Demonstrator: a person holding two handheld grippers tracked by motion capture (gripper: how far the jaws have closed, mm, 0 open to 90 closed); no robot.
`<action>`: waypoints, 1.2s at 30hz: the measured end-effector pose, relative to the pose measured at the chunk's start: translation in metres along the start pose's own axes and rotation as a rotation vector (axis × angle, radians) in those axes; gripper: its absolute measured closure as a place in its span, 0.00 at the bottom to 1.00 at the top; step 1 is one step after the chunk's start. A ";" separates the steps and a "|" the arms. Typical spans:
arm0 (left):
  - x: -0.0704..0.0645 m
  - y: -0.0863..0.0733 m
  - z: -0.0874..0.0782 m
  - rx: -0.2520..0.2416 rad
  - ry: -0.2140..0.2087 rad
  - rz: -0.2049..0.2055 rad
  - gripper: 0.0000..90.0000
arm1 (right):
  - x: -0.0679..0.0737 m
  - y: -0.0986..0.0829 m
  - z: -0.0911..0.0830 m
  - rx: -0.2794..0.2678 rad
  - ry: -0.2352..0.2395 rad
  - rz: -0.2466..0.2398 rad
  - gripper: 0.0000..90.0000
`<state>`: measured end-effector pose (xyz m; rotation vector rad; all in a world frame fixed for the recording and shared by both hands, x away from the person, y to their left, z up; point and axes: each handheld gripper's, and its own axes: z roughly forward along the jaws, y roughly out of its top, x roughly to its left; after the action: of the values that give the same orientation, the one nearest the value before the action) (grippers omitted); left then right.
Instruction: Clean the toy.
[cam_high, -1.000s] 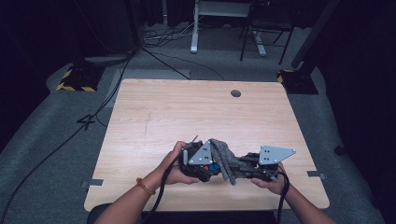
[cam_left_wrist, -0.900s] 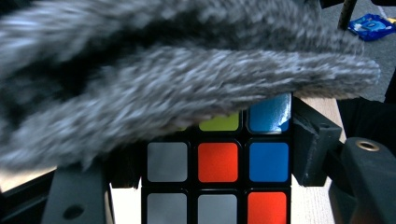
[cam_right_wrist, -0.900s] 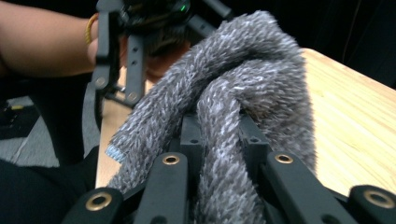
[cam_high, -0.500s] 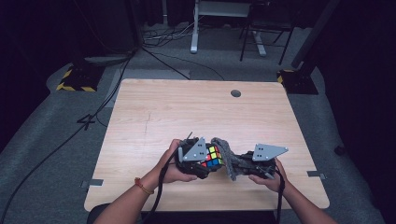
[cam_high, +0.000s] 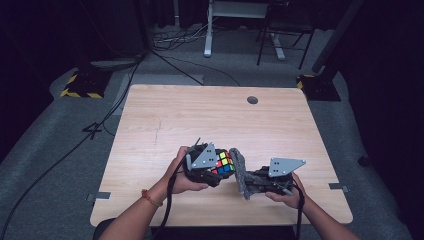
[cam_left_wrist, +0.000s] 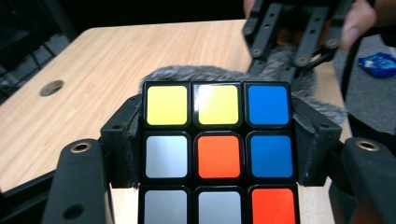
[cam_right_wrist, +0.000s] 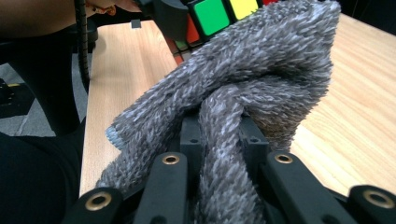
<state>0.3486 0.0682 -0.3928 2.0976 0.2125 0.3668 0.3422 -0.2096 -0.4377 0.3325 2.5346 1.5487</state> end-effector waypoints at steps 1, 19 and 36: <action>0.000 0.000 -0.001 -0.002 0.006 -0.001 0.37 | 0.000 0.001 -0.002 -0.006 -0.003 -0.003 0.86; 0.037 -0.042 0.015 0.103 0.084 -0.102 0.37 | -0.045 -0.021 -0.012 0.165 -0.235 0.055 0.85; 0.046 -0.066 0.036 0.281 0.010 -0.145 0.36 | -0.055 -0.040 0.008 0.269 -0.166 0.112 0.81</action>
<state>0.4034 0.0874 -0.4590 2.3391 0.4411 0.2729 0.3925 -0.2353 -0.4762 0.6184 2.6297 1.1552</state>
